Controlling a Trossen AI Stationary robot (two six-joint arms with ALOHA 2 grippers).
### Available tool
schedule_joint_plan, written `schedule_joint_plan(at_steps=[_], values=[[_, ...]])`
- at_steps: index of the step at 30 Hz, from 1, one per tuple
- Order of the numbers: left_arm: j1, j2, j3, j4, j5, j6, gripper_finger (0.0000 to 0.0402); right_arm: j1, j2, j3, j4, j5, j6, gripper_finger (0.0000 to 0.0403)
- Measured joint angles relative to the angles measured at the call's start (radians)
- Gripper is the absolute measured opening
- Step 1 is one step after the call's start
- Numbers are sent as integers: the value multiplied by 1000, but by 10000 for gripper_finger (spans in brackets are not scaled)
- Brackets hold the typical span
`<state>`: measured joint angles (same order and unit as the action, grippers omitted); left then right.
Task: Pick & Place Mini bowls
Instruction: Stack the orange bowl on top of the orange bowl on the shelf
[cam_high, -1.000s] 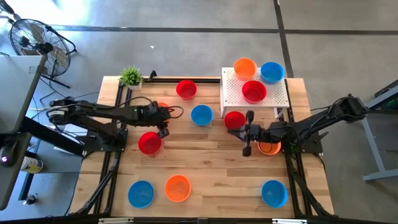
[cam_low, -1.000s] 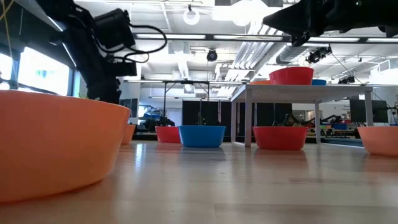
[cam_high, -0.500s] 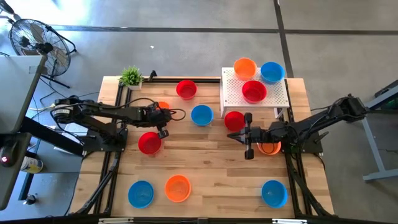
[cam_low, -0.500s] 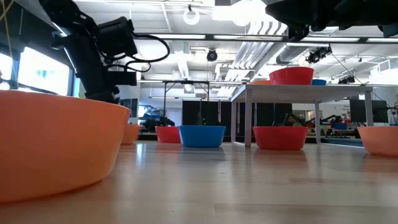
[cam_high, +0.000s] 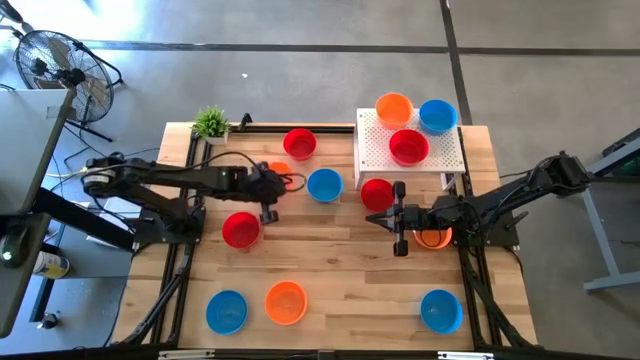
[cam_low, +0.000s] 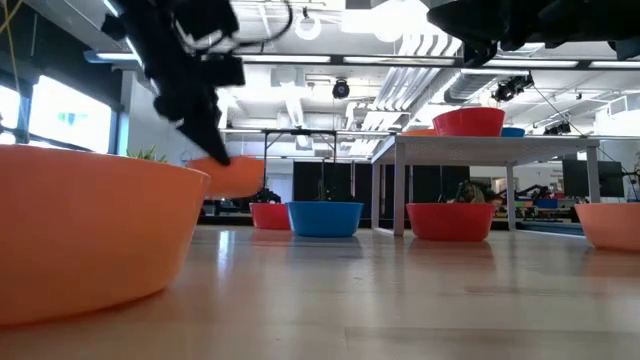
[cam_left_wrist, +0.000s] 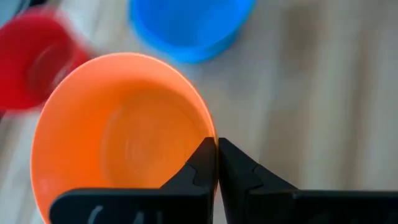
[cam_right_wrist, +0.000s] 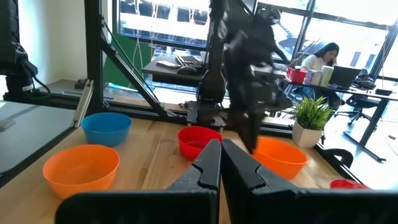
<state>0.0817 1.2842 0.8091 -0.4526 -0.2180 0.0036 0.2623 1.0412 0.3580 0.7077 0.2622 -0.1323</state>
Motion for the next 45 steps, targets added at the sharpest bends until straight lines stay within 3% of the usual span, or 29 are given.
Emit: schedule_joint_plan(at_steps=[4, 10, 19, 31, 40, 45], values=[[-135, 3, 41, 70, 32, -19, 3, 0, 0, 0, -2, 0, 0, 0], [-295, 87, 43, 336, 80, -62, 2, 0, 0, 0, -1, 4, -4, 0], [-364, 311, 47, 583, 48, -67, 1, 0, 0, 0, -7, 21, 0, 0], [-363, 469, 170, 585, 102, -26, 7, 0, 0, 0, -14, 27, -8, 0], [-363, 463, 171, 542, 106, -8, 64, 0, 0, 0, -12, 20, 2, 0], [-364, 416, 170, 451, 101, 60, 48, 0, 0, 0, -9, 23, 7, 0]])
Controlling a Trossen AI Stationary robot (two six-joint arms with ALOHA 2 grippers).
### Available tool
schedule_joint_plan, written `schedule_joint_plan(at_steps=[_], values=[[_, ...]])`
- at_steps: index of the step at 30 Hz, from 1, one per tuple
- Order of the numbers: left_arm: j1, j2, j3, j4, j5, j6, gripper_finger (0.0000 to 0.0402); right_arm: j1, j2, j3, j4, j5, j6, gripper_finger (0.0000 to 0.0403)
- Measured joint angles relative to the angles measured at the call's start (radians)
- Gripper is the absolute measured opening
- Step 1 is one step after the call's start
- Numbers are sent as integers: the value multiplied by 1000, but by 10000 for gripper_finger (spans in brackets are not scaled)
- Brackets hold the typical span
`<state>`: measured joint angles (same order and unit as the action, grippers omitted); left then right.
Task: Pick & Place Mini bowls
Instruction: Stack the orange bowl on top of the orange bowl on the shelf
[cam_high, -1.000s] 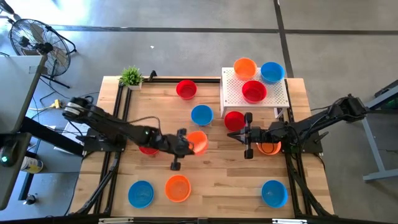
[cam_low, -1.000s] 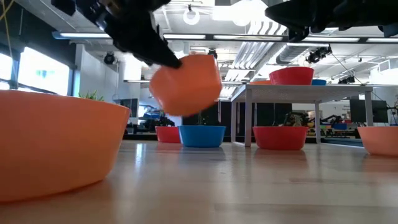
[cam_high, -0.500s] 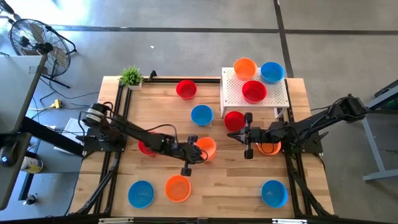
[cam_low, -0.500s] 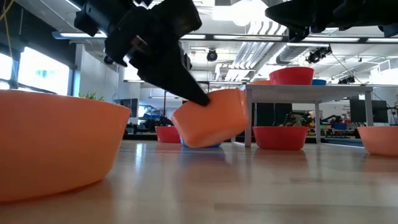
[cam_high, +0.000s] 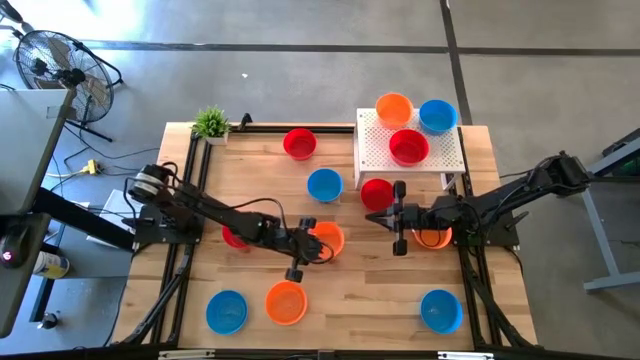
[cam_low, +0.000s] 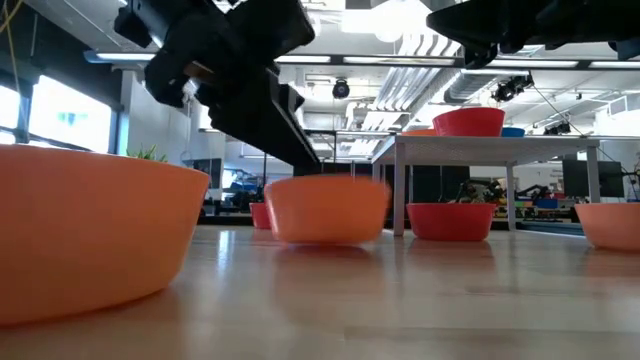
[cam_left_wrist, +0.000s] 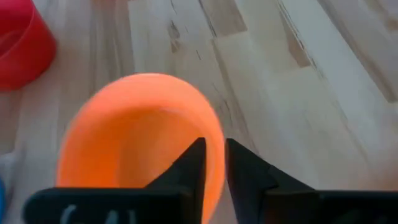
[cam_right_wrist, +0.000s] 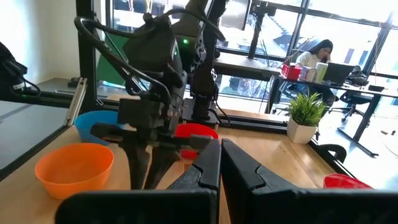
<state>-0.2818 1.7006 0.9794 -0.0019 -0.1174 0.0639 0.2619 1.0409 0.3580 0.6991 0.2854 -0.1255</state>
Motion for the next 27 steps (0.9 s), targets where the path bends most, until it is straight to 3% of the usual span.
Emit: schedule_joint_plan(at_steps=[4, 10, 16, 22, 27], values=[[-14, -56, -43, 26, 30, 69, 6, 0, 0, 0, -25, 45, 57, 0], [-12, -189, -269, 294, -17, 64, 5, 0, 0, 2, -135, 109, 113, 0], [-13, -369, -522, 577, -71, 37, 2, 1, 19, 122, -370, 109, 170, 0], [-12, -533, -702, 753, -146, 39, 1, 18, 157, 294, -623, 79, 224, 4], [37, -630, -801, 822, -162, 38, 1, 38, 326, 451, -811, 78, 365, 45]])
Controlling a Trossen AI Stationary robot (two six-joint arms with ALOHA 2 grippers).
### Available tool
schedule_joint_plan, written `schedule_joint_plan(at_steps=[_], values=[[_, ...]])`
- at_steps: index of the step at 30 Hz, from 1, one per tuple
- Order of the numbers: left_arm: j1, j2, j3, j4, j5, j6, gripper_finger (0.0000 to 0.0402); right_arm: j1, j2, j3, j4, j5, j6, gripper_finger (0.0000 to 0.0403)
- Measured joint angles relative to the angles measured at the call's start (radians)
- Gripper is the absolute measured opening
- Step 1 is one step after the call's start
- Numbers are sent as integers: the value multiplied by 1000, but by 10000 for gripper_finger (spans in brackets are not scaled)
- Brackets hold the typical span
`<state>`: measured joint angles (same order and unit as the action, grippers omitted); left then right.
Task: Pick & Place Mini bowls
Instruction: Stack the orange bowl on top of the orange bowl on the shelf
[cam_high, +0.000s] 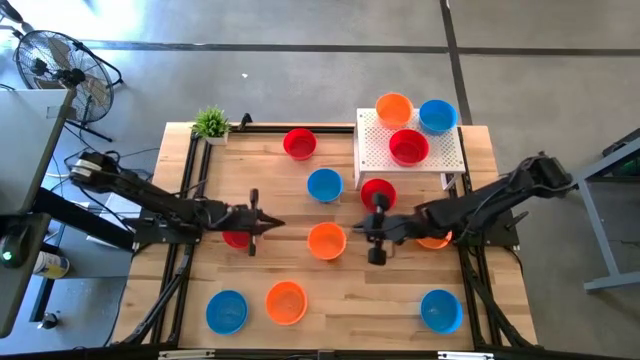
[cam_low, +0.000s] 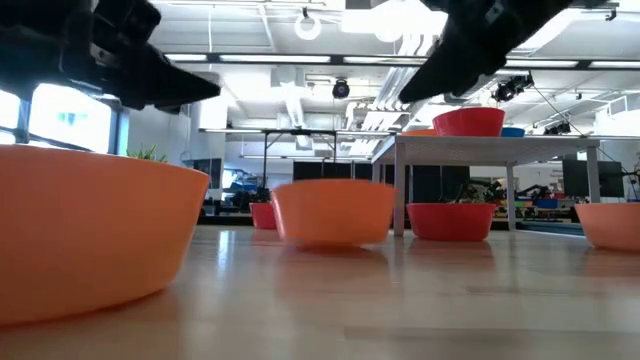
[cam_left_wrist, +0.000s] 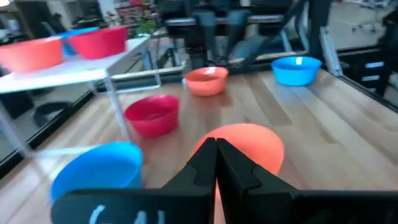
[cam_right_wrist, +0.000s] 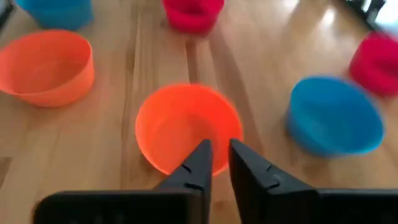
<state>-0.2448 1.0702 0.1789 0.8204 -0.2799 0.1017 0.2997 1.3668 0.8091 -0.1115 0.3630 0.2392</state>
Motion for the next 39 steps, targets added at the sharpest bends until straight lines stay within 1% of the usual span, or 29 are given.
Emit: schedule_joint_plan(at_steps=[3, 5, 8, 11, 13, 16, 19, 22, 29, 33, 37, 39], values=[[44, -23, -27, 7, 18, -25, 1, 3, 92, 94, -112, 1, 94, 84], [69, -22, -35, -2, 27, -44, 1, 3, 146, 152, -184, 2, 94, 110], [94, -22, -37, -1, 54, -54, 1, 14, 219, 219, -243, 3, -6, 143], [107, -13, -37, -2, 74, -54, 1, 36, 285, 267, -248, -13, -143, 168], [110, -10, -37, -5, 76, -54, 1, 48, 330, 299, -251, -44, -220, 177], [107, -10, -37, -2, 80, -54, 1, 67, 393, 341, -250, -82, -306, 180], [107, -10, -37, -8, 87, -55, 1, 75, 451, 371, -257, -86, -348, 173], [107, -10, -37, -10, 87, -58, 1, 74, 493, 388, -270, -84, -352, 161], [107, -10, -37, -13, 87, -58, 1, 47, 524, 389, -275, -77, -355, 123], [107, -10, -37, -16, 87, -60, 1, 31, 525, 389, -278, -74, -373, 81], [107, -10, -37, -16, 87, -78, 1, 18, 525, 389, -293, -82, -379, 24], [107, -10, -37, -16, 86, -81, 1, 14, 525, 389, -302, -84, -379, 7]])
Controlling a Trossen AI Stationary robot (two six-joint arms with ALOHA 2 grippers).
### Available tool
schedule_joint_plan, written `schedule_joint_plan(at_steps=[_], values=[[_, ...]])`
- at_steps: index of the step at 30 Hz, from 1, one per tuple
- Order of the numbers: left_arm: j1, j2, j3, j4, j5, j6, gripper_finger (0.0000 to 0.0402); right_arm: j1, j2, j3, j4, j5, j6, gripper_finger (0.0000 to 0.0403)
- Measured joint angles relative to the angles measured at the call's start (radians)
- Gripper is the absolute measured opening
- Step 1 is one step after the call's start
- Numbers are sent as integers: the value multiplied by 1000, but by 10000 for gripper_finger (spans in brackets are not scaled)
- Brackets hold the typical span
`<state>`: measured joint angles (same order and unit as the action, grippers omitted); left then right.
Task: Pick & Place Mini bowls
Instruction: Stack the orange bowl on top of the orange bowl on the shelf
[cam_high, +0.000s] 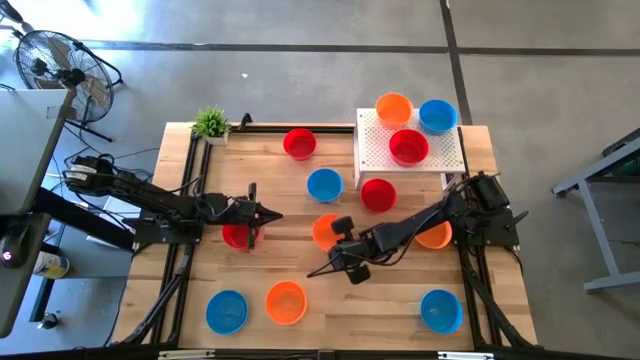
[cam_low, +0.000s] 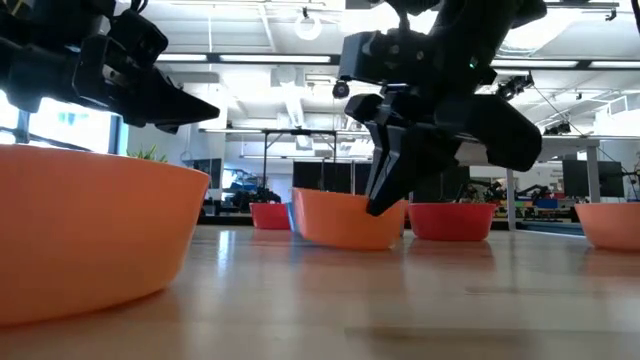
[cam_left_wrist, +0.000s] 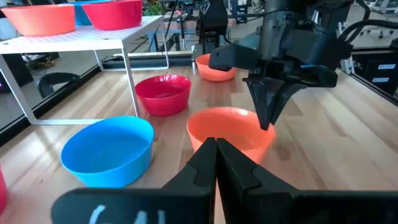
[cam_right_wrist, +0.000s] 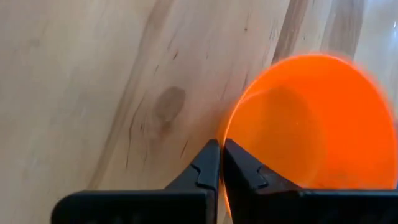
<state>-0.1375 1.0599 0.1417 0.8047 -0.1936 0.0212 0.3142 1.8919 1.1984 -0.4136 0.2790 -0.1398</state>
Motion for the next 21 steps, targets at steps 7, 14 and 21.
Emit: schedule_joint_plan(at_steps=[7, 14, 21], values=[[0, 0, 0, 0, 0, 0, 1, 3, -26, -1, -28, -11, 7, 3], [0, 0, 0, 0, 0, 0, 1, 8, -171, -1, -67, -23, 67, 3], [0, 0, 3, 17, -168, 0, 1, 0, -372, 9, -186, 32, 202, 2]])
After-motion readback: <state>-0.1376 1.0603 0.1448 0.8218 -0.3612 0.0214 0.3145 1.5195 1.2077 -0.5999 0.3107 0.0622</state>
